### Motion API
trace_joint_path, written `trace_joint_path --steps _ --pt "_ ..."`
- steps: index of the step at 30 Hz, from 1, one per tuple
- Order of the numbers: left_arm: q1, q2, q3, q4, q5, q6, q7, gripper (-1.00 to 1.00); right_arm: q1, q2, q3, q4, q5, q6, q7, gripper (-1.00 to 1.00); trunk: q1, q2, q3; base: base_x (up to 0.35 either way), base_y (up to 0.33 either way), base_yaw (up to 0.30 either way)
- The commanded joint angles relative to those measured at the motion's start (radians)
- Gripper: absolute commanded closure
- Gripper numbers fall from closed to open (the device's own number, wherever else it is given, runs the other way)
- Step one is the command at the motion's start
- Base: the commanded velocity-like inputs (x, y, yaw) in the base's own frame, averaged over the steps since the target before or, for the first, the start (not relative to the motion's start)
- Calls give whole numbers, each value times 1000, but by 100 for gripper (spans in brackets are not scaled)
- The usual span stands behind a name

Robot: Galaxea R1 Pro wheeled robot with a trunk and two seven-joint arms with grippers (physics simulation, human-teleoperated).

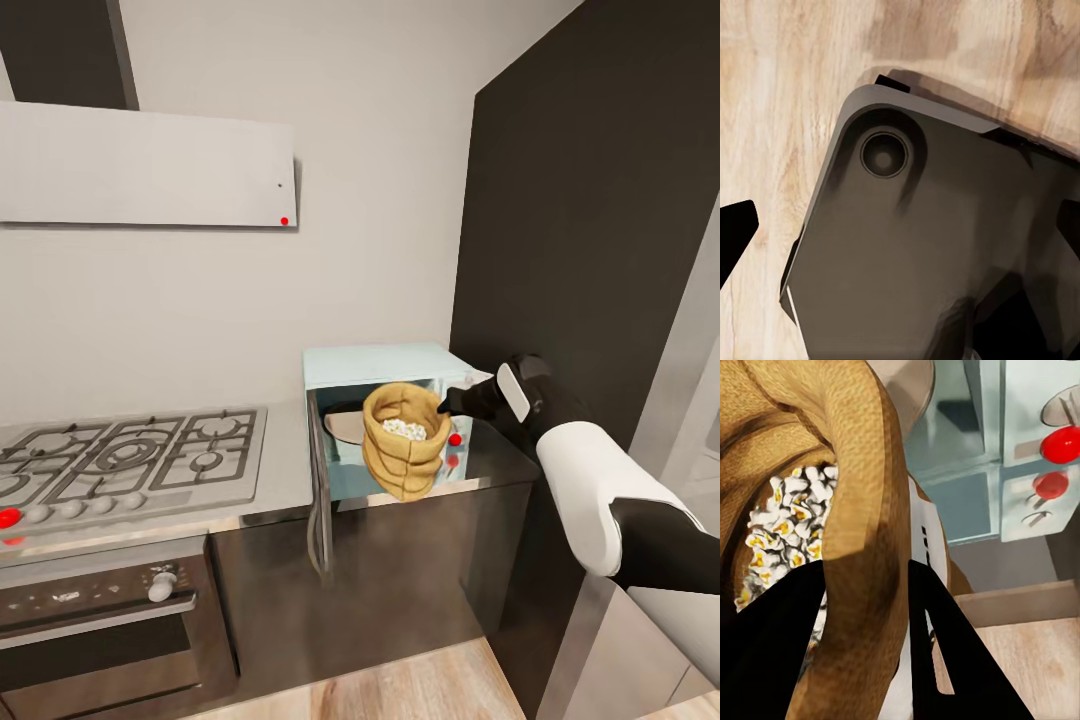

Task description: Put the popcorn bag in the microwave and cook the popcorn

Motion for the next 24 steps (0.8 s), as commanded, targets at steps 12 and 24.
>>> trace_joint_path --steps 12,24 --pt "-1 0 -1 1 5 -3 0 -100 -1 0 -2 1 -9 5 -5 100 0 -1 -1 166 0 0" --pt "-1 -1 -1 0 4 -3 0 -100 -1 0 1 75 -9 5 -6 100 0 -1 -1 1 0 0"
